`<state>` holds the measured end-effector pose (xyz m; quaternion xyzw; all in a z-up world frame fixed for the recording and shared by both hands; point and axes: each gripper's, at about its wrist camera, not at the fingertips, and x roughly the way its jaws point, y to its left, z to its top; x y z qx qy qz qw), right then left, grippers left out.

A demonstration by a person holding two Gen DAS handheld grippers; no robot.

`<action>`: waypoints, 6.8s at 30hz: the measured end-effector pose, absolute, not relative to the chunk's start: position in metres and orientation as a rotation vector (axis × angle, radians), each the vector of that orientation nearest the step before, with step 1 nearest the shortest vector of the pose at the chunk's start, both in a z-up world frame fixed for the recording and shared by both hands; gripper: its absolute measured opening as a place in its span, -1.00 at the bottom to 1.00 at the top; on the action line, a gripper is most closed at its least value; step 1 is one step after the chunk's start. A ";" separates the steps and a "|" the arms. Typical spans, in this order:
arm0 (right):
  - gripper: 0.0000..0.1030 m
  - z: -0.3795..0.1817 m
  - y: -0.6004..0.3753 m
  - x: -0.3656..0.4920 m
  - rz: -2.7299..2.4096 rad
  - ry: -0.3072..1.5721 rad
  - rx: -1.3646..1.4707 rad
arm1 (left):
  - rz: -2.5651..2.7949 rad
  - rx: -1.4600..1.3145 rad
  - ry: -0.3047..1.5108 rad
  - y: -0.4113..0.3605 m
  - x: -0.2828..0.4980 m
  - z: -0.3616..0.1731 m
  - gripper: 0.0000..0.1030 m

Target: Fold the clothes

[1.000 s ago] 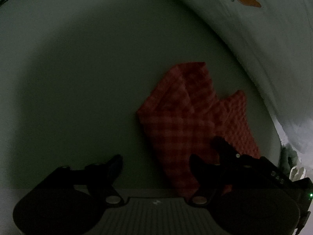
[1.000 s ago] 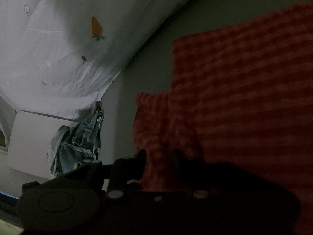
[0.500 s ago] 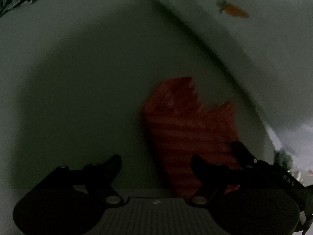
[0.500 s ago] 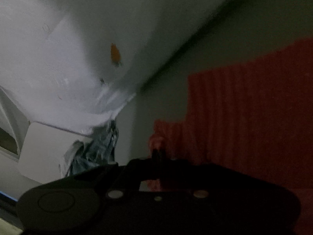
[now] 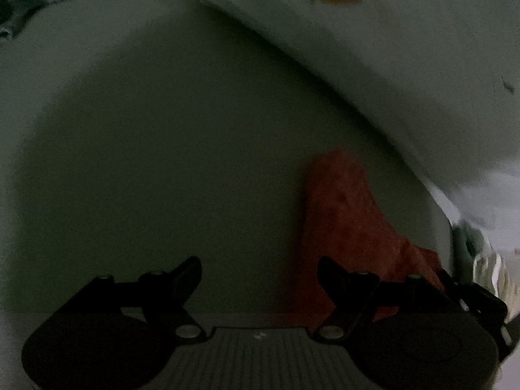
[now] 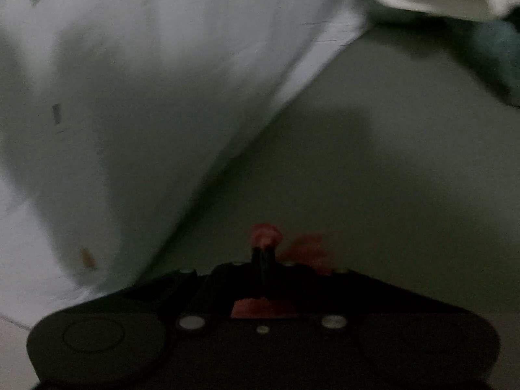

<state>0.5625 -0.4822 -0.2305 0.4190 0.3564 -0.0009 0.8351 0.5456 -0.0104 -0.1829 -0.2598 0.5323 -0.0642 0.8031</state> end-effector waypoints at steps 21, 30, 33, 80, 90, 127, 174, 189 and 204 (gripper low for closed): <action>-0.61 -0.244 -0.443 0.450 0.106 0.953 0.858 | -0.287 -0.489 1.303 -0.047 0.509 -0.209 0.54; -0.99 -0.236 -0.445 0.403 0.112 0.909 0.916 | -0.315 -0.450 1.317 -0.048 0.480 -0.206 0.53; -0.98 -0.239 -0.451 0.382 0.059 0.921 0.932 | -0.366 -0.488 1.333 -0.044 0.469 -0.208 0.51; -0.04 -0.282 -0.419 0.229 0.027 0.844 1.422 | -0.536 -0.765 1.245 -0.013 0.380 -0.240 0.27; -0.02 -0.290 -0.410 0.206 0.052 0.766 1.587 | -0.468 -1.166 1.318 -0.018 0.394 -0.264 -0.74; -0.78 -0.248 -0.395 0.246 0.181 0.642 1.518 | -0.541 -1.440 1.156 0.012 0.352 -0.232 -0.92; -0.09 -0.280 -0.433 0.444 0.067 0.927 1.794 | -0.328 -1.556 1.195 0.004 0.457 -0.279 -0.91; 0.54 -0.244 -0.433 0.453 0.257 0.787 1.641 | -0.376 -1.273 0.987 0.009 0.486 -0.233 -0.36; 1.00 -0.234 -0.424 0.444 0.351 0.843 1.872 | -0.406 -1.132 1.047 -0.008 0.475 -0.223 -0.20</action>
